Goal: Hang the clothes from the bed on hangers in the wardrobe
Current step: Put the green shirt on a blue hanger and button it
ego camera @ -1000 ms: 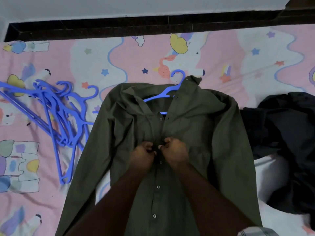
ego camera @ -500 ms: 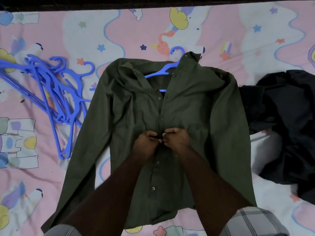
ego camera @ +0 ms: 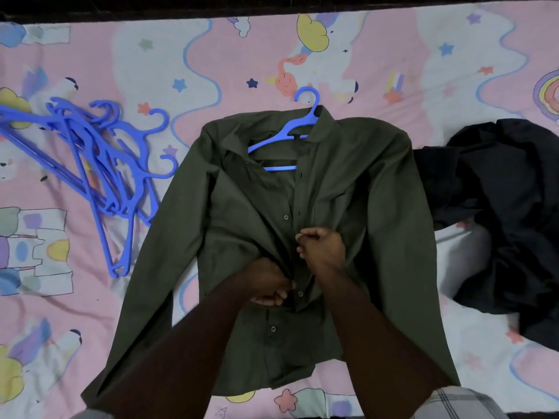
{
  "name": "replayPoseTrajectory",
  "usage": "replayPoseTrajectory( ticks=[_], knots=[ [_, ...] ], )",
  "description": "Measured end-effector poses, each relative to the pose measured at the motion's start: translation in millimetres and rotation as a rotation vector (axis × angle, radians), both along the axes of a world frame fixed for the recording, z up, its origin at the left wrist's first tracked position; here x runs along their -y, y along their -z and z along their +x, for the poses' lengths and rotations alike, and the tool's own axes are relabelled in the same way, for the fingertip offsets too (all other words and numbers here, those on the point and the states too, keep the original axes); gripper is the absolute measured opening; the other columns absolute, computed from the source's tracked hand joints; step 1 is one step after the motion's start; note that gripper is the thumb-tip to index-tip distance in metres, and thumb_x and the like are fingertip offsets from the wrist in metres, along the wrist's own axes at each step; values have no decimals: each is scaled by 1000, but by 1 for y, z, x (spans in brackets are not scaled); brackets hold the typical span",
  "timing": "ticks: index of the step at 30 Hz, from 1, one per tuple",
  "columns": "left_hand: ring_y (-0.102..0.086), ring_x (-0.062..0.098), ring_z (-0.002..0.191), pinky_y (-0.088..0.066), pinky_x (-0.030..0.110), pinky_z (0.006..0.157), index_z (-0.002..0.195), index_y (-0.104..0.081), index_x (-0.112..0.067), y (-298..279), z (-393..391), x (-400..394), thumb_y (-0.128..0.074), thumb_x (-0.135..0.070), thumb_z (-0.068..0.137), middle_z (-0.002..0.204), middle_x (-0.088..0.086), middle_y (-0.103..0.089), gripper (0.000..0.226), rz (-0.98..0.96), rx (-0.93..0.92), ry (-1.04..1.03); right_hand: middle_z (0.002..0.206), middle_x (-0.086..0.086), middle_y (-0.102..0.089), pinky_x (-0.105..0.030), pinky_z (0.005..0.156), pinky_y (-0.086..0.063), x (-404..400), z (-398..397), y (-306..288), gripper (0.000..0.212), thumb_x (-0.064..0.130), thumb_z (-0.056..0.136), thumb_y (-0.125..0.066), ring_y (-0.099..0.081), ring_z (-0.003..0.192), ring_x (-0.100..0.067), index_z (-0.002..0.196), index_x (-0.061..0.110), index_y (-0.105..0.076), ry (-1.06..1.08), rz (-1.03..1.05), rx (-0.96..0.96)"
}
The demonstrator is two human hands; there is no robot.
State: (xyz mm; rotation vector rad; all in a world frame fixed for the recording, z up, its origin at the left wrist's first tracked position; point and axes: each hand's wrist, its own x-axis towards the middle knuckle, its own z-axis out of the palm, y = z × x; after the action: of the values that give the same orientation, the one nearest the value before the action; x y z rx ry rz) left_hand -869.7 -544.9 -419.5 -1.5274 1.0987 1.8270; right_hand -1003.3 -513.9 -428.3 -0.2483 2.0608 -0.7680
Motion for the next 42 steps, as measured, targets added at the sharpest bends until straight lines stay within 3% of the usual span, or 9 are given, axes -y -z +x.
replayPoseTrajectory(
  ticks=[4, 6, 9, 12, 15, 19, 27, 36, 42],
  knots=[
    [-58, 10, 48, -40, 16, 42, 74, -60, -11, -5, -12, 35, -66, -27, 96, 64, 4, -64, 27, -351, -53, -281, 76, 3, -74, -33, 75, -61, 13, -10, 1, 9, 18, 86, -72, -72, 71, -11, 94, 17, -74, -27, -59, -77],
    [-60, 7, 52, -45, 17, 48, 76, -62, -12, -4, -23, 47, -64, -18, 97, 68, 4, -65, 22, -512, -114, -484, 87, 1, -76, -35, 84, -60, 24, -13, 2, 14, 20, 85, -72, -73, 82, -15, 99, 18, -75, -81, -64, -137],
    [-66, 9, 65, -54, 22, 62, 81, -66, -21, 10, -35, 56, -62, -4, 94, 75, 0, -69, 22, -625, -163, -602, 105, -3, -76, -19, 89, -49, 38, -16, 4, 23, 18, 87, -70, -70, 100, -17, 109, 15, -75, -216, -44, -205],
    [-70, 16, 76, -59, 35, 80, 86, -69, -26, 28, -43, 59, -63, -6, 93, 83, -1, -72, 22, -657, -102, -564, 113, -5, -74, -24, 94, -50, 48, -19, 13, 26, 22, 87, -71, -67, 109, -20, 112, 15, -73, -314, 2, -244],
    [-69, 19, 81, -59, 38, 85, 103, -73, -11, 44, -44, 59, -60, -5, 95, 91, 4, -73, 16, -612, -63, -532, 113, -7, -73, -29, 97, -51, 49, -21, 22, 32, 26, 82, -77, -66, 111, -22, 112, 14, -72, -352, 40, -237],
    [-72, 26, 90, -59, 45, 88, 99, -73, -21, 57, -39, 58, -68, -12, 89, 98, 7, -75, 15, -627, 16, -413, 107, -9, -72, -33, 92, -52, 49, -22, 28, 37, 31, 79, -80, -66, 107, -26, 109, 14, -68, -447, 70, -276],
    [-67, 19, 102, -33, 13, 67, 101, -76, -18, 45, -47, 62, -67, -15, 89, 107, 2, -75, 15, -790, 130, -182, 119, -17, -64, -34, 90, -51, 54, -24, 20, 44, 37, 82, -72, -62, 111, -36, 115, 10, -61, -596, 151, -319],
    [-70, 21, 89, -47, 23, 75, 85, -70, -23, 42, -46, 63, -69, -19, 88, 94, 2, -75, 5, -766, 98, -187, 102, -13, -73, -30, 82, -50, 49, -29, 13, 21, 27, 84, -66, -66, 102, -31, 94, 10, -73, -513, 111, -284],
    [-70, 21, 97, -55, 32, 89, 106, -77, -19, 45, -40, 59, -66, -17, 91, 106, 3, -76, 19, -765, 37, -167, 111, -19, -68, -36, 87, -52, 53, -26, 11, 31, 30, 83, -65, -64, 105, -37, 102, 6, -64, -625, 159, -340]
  ],
)
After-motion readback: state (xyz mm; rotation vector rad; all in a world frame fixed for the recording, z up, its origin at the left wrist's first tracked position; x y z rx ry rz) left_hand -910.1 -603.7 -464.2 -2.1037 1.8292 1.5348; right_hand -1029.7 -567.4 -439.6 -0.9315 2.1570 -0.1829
